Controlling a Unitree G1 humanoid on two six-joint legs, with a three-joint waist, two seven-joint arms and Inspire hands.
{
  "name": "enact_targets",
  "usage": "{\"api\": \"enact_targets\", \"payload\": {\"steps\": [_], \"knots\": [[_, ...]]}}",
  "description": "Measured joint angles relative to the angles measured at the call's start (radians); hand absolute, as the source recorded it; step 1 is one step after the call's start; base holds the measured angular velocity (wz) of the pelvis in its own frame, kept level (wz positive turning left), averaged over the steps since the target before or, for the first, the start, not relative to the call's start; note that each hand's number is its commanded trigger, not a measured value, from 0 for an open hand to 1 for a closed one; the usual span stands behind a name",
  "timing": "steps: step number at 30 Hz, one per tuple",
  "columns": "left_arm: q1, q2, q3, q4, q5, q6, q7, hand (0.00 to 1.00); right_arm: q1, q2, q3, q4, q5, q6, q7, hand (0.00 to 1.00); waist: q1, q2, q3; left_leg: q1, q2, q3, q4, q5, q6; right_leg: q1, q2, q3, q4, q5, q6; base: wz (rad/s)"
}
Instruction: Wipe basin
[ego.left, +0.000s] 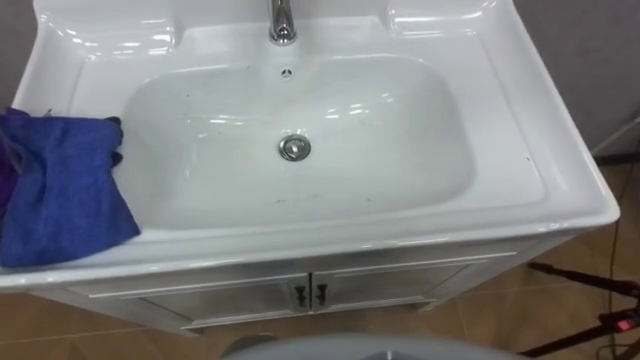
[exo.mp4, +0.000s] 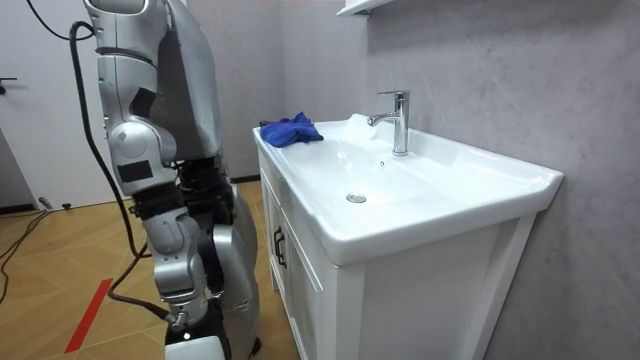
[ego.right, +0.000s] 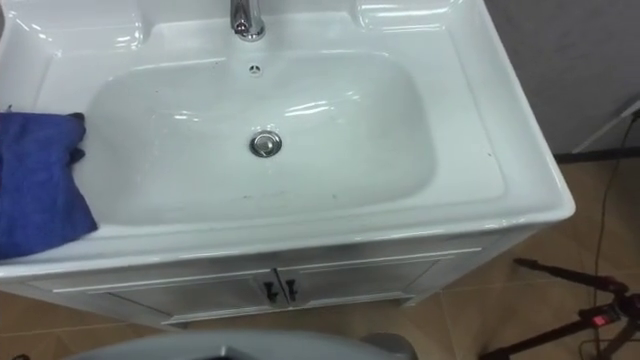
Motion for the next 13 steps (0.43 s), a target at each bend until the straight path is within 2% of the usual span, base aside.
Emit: {"api": "enact_targets", "payload": {"steps": [4, 13], "knots": [[-0.002, -0.002, -0.031, 0.0, 0.018, 0.0, -0.002, 0.0, 0.006, 0.002, 0.001, -0.001, 0.001, 0.0, -0.003, 0.0, -0.001, 0.0, 0.0, 0.003, 0.0, 0.002, 0.0, 0.0, 0.0, -0.002, 0.002, 0.023, 0.005, 0.0, 0.0, -0.01], [-0.002, -0.003, -0.056, 0.003, 0.019, 0.002, -0.053, 0.0, 0.018, 0.011, 0.007, 0.0, 0.003, 0.007, 0.003, 0.0, -0.01, 0.0, -0.0008, 0.01, 0.003, 0.002, 0.0, 0.0, 0.0, -0.002, 0.006, 0.028, 0.004, 0.0, 0.0, 0.0]]}}
